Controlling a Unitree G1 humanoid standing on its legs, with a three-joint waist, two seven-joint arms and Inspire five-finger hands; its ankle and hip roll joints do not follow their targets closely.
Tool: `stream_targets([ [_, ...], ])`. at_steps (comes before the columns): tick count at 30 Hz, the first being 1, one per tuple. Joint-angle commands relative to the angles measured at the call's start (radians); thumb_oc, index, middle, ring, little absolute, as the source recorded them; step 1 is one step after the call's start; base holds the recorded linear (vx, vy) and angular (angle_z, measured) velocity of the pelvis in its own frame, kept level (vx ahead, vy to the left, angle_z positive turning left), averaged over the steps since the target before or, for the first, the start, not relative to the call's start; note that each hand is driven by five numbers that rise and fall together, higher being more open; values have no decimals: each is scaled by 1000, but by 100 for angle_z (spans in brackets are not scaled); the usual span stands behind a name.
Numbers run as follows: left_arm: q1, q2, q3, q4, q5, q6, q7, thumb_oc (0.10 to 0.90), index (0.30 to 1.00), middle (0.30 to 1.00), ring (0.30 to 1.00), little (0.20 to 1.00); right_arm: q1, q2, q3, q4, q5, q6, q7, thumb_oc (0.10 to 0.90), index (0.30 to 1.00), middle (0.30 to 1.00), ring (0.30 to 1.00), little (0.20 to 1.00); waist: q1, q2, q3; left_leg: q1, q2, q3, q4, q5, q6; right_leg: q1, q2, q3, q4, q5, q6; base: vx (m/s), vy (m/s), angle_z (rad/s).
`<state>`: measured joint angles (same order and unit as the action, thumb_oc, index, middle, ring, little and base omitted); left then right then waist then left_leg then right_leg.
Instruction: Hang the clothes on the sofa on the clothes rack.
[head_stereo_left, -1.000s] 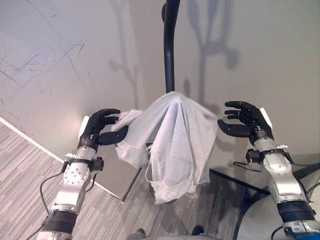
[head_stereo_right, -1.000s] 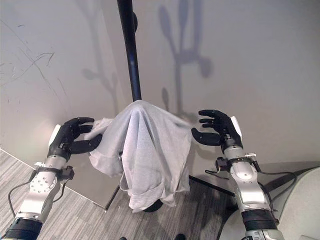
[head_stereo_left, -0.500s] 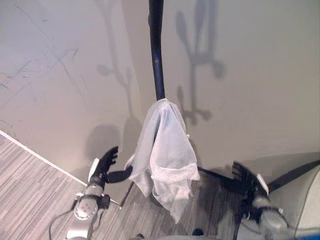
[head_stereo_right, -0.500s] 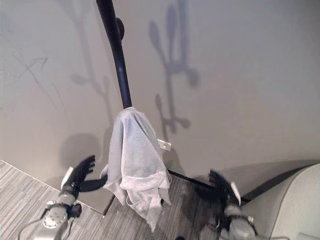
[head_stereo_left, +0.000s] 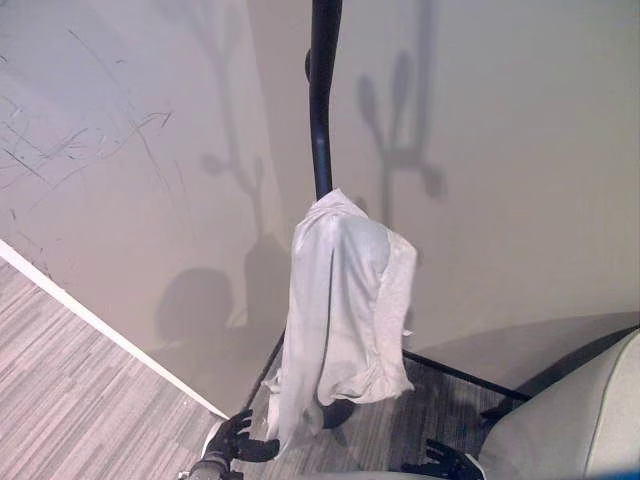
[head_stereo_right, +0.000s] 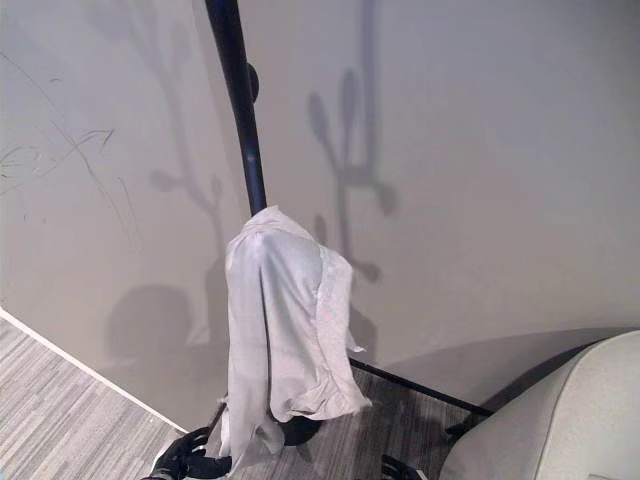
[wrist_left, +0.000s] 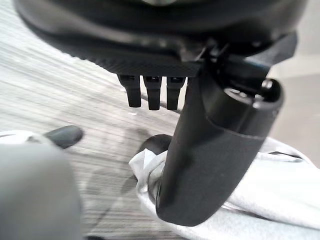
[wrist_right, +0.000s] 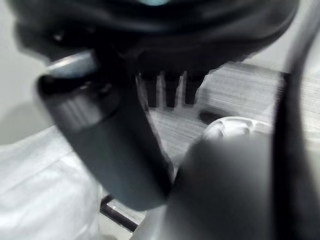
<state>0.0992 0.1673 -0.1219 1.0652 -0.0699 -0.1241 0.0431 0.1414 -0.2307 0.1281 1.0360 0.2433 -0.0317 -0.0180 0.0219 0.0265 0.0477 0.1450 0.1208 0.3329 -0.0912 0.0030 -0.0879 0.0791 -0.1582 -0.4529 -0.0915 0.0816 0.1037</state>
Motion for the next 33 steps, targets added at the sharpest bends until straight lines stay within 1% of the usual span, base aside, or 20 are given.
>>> stream_targets([
  [1, -10, 70, 10, -22, -8, -4, 57, 800, 900, 900, 900, 900, -59, -2, -9, -49, 39, -48, -14, 800, 900, 900, 900, 900, 4, -54, 54, 34, 12, 36, 4, -85, -16, 99, -72, -38, 4, -78, 47, 18, 14, 4],
  [3, -19, 73, 21, -68, -56, -14, 58, 800, 900, 900, 900, 900, -63, -2, -12, -62, 62, -54, -15, 800, 900, 900, 900, 900, 4, -55, 53, 35, 11, 36, 4, -85, -15, 101, -74, -42, 4, -77, 48, 7, 8, 3],
  [6, -26, 83, 33, -117, -89, -21, 65, 800, 900, 900, 900, 900, -70, -6, -15, -53, 59, -52, -17, 800, 900, 900, 900, 900, 4, -53, 52, 35, 11, 37, 4, -82, -16, 102, -76, -46, 4, -75, 49, 0, 0, 0],
  [12, -30, 91, 44, -173, -113, -23, 72, 800, 900, 900, 900, 900, -68, -12, -16, -50, 40, -45, -23, 800, 900, 900, 900, 900, 2, -53, 50, 40, 12, 40, 4, -84, -17, 106, -77, -46, 4, -78, 51, 0, 0, 0],
  [17, -30, 89, 43, -203, -132, -25, 69, 800, 900, 900, 900, 900, -64, -19, -6, -84, 30, -45, -20, 800, 900, 900, 900, 900, 0, -53, 50, 44, 13, 40, 4, -85, -17, 107, -75, -41, 4, -80, 49, 0, 0, 0],
  [18, -23, 89, 34, -229, -130, -23, 60, 800, 900, 900, 900, 900, -60, -39, 22, -141, -29, -40, -17, 800, 900, 900, 900, 900, 0, -53, 51, 45, 15, 38, 4, -85, -18, 108, -72, -40, 4, -83, 48, 0, 0, 0],
  [19, -20, 90, 31, -235, -126, -23, 57, 800, 900, 900, 900, 900, -60, -52, 33, -168, -60, -38, -16, 800, 900, 900, 900, 900, 1, -54, 52, 45, 15, 37, 4, -85, -18, 108, -72, -40, 4, -84, 49, 0, 0, 0],
  [22, -10, 93, 32, -257, -118, -20, 51, 800, 900, 900, 900, 900, -64, -91, 36, -311, -86, -47, -18, 800, 900, 900, 900, 900, 1, -55, 53, 47, 15, 38, 4, -84, -18, 109, -71, -36, 4, -85, 48, 0, 0, 0],
  [24, 3, 99, 38, -277, -112, -21, 40, 800, 900, 900, 900, 900, -53, -150, 26, -494, -116, -69, -8, 800, 900, 900, 900, 900, 2, -56, 55, 48, 16, 38, 4, -84, -18, 109, -69, -34, 4, -86, 49, 0, 0, 0],
  [25, 10, 102, 39, -278, -98, -24, 35, 800, 900, 900, 900, 900, -48, -213, -3, -668, -147, -91, -3, 800, 900, 900, 900, 900, 0, -57, 54, 48, 17, 39, 4, -85, -18, 109, -69, -31, 4, -87, 50, 12, -18, -4],
  [26, 13, 103, 41, -275, -91, -27, 29, 800, 900, 900, 900, 900, -48, -253, -32, -747, -157, -107, 2, 800, 900, 900, 900, 900, -1, -58, 53, 48, 17, 38, 4, -85, -18, 108, -68, -30, 4, -87, 50, 12, -12, -4],
  [27, 13, 103, 40, -274, -88, -31, 25, 800, 900, 900, 900, 900, -58, -292, -63, -810, -158, -124, 0, 800, 900, 900, 900, 900, -2, -58, 52, 48, 17, 38, 4, -84, -18, 108, -68, -29, 4, -88, 51, 7, -5, -3],
  [31, 23, 112, 45, -294, -93, -38, 10, 800, 900, 900, 900, 900, -90, -400, -164, -972, -138, -158, 10, 800, 900, 900, 900, 900, -3, -59, 50, 45, 19, 37, 4, -85, -18, 106, -66, -24, 4, -89, 52, 2, -1, 3],
  [32, 24, 113, 47, -303, -94, -39, 5, 800, 900, 900, 900, 900, -98, -425, -187, -1015, -127, -165, 22, 800, 900, 900, 900, 900, -2, -58, 49, 45, 19, 36, 4, -86, -18, 106, -65, -23, 4, -90, 52, 0, 0, 0],
  [33, 24, 117, 47, -307, -96, -44, -3, 800, 900, 900, 900, 900, -118, -466, -235, -1090, -78, -187, 42, 800, 900, 900, 900, 900, -1, -60, 47, 43, 20, 35, 4, -86, -19, 105, -64, -23, 4, -91, 53, 0, 0, 0],
])
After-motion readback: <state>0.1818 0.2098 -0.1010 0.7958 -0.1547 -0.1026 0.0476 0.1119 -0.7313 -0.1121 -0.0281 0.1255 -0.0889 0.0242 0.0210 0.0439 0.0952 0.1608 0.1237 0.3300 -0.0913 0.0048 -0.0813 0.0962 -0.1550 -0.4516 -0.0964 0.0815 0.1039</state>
